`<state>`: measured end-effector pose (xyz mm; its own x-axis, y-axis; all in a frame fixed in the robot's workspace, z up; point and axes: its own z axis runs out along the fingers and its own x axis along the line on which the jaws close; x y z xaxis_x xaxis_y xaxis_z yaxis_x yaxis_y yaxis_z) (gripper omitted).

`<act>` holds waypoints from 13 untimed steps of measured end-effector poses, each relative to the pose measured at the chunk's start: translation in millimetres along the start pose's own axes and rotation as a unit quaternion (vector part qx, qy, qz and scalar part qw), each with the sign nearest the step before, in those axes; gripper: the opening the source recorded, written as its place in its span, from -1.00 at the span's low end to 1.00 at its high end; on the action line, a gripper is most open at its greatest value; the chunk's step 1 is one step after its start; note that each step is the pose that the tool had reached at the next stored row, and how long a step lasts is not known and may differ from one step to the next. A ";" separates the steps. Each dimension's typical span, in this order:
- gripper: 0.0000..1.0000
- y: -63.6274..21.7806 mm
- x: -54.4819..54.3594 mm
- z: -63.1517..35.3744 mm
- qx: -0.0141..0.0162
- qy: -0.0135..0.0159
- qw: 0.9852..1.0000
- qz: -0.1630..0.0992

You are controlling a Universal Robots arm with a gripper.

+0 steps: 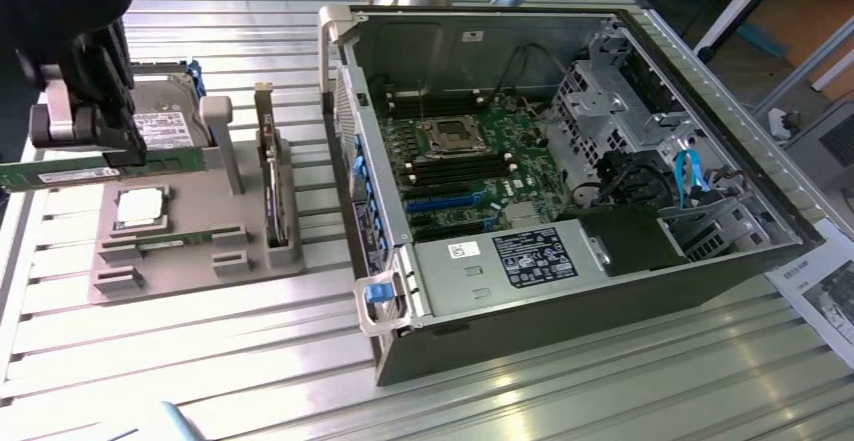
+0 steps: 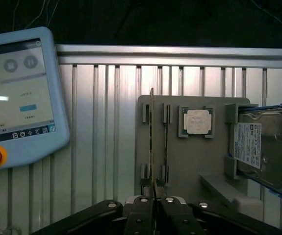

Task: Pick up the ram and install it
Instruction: 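Pick up the ram and move it above insertion slot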

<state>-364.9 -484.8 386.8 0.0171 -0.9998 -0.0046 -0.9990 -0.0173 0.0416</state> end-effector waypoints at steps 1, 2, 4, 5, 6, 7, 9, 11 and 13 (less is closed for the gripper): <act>-0.76 0.1 0.0 -3.7 0.000 0.000 1.000 0.000; -0.76 0.3 0.0 -6.3 0.000 0.000 1.000 0.000; -0.76 0.5 -0.1 -14.6 0.000 0.000 1.000 0.000; -0.76 0.7 -0.1 -18.5 0.000 0.000 1.000 0.000; -0.76 0.9 -0.1 -24.6 0.000 0.000 1.000 0.000; -0.76 1.1 -0.1 -28.5 0.000 0.000 1.000 0.000; -0.76 1.3 -0.1 -33.5 0.000 0.000 1.000 0.000; -0.76 1.3 -0.1 -34.1 0.000 0.000 1.000 0.000; -0.76 1.3 -0.1 -34.2 0.000 0.000 1.000 0.000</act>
<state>-364.8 -484.8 421.0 0.0171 -0.9998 -0.0046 -0.9990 -0.0173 0.0415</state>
